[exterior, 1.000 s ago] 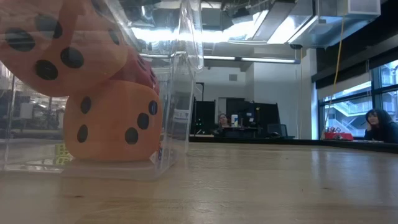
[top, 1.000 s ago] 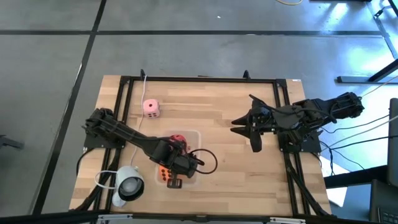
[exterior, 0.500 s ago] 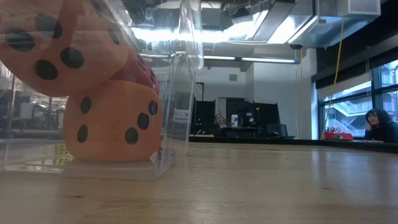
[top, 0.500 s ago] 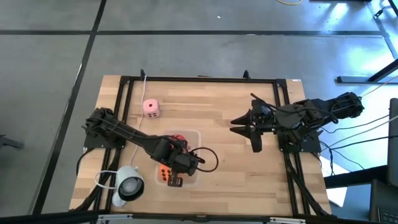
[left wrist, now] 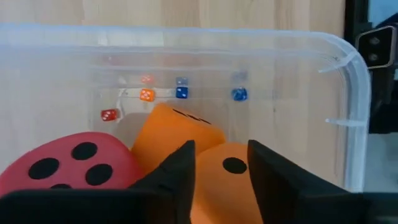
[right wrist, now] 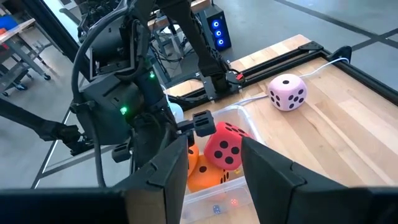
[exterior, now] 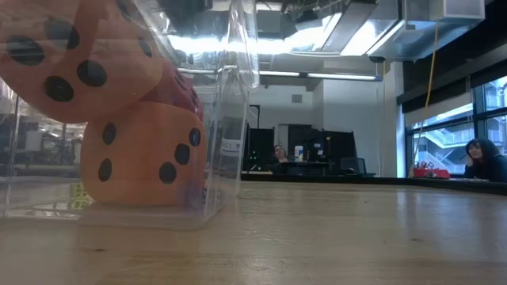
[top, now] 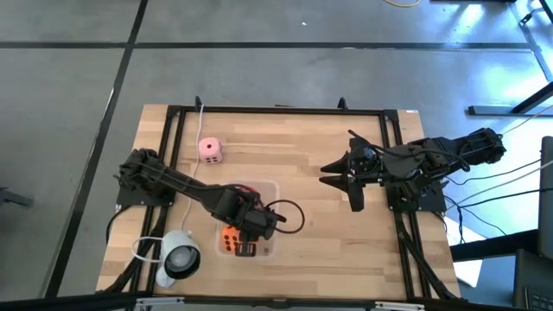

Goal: Pick & Place Dice
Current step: Put the large pink die on the bin

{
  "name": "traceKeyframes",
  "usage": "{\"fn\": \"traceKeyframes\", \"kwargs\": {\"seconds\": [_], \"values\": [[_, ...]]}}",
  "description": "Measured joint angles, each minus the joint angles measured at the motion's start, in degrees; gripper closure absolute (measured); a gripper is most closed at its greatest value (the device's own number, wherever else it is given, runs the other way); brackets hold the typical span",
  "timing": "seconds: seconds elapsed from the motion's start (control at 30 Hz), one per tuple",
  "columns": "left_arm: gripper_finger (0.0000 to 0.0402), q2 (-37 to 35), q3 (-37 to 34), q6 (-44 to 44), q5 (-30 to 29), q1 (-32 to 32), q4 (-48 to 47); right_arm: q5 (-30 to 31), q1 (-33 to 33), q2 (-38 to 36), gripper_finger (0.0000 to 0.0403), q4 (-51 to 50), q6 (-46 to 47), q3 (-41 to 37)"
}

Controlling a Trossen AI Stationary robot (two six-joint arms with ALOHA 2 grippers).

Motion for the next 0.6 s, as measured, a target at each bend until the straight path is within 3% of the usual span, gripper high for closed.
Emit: {"fn": "traceKeyframes", "kwargs": {"seconds": [0.27, 0.6], "values": [[0.0215, -1.2, 0.0, -0.2, 0.5, 1.9, -3.7, 0.0, 0.0, 0.0, 0.0254, 0.0, -0.1, 0.0], [0.0207, -10.3, 0.0, -5.9, -6.8, 6.0, -6.6, -0.1, 0.0, 0.0, 0.0254, 0.0, -0.5, 0.0]]}}
